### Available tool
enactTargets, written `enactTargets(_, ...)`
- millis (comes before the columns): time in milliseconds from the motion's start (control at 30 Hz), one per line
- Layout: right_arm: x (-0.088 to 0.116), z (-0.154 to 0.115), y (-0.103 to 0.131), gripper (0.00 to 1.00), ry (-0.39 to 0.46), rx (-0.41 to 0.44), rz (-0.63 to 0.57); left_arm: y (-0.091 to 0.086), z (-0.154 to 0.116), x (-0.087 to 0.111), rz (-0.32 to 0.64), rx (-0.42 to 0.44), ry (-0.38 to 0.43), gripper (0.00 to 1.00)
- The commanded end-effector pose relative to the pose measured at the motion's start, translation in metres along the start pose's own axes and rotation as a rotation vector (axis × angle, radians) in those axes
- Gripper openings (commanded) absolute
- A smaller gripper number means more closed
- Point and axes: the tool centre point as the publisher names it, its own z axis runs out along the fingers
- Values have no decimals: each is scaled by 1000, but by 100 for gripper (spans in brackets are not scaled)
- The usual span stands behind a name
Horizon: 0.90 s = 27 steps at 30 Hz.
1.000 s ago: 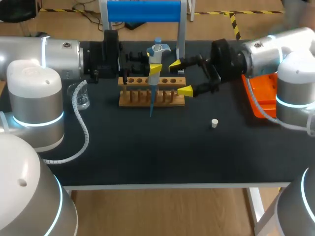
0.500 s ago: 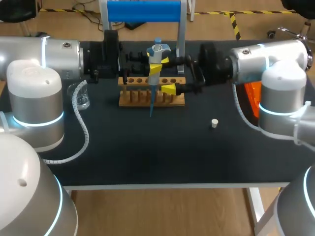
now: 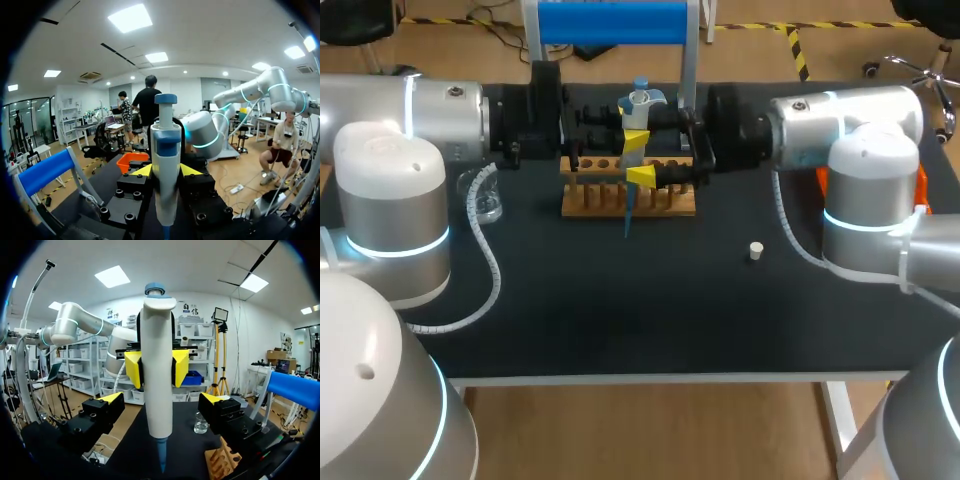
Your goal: Invert the test tube, pick up the pipette, mount the tip to pipette, aspirate from beaker and dispense into the tube, eject the tip, return the pipette, and cap with the stopper.
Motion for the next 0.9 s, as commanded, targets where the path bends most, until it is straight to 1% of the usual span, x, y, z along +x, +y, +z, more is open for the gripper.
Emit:
enactTargets(33,-2,5,-2,100,0,-6,2,-1,0,1,0,-1,-2,0)
enactTargets(167,-4,5,-2,100,0,-12,3,-1,0,1,0,-1,-2,0)
enactTargets(200,-4,5,-2,95,0,-14,2,-1,0,1,0,-1,-2,0)
enactTargets(233,-5,6,-1,81,1,-15,2,-1,0,1,0,-1,-2,0)
enactTargets(300,-5,6,-1,64,-1,-18,1,-1,0,1,0,-1,-2,0)
enactTargets(333,-6,6,-1,50,-2,-19,1,-1,0,1,0,-1,-2,0)
enactTargets(400,-6,6,0,33,-3,-23,1,-1,0,1,0,-1,-2,0)
enactTargets(433,-6,6,0,22,-3,-24,1,-1,0,1,0,-1,-2,0)
enactTargets(467,-6,6,0,1,-4,-25,1,-1,0,1,0,-1,-2,0)
enactTargets(900,-6,-2,-1,0,2,-28,3,-1,0,1,0,-1,-2,0)
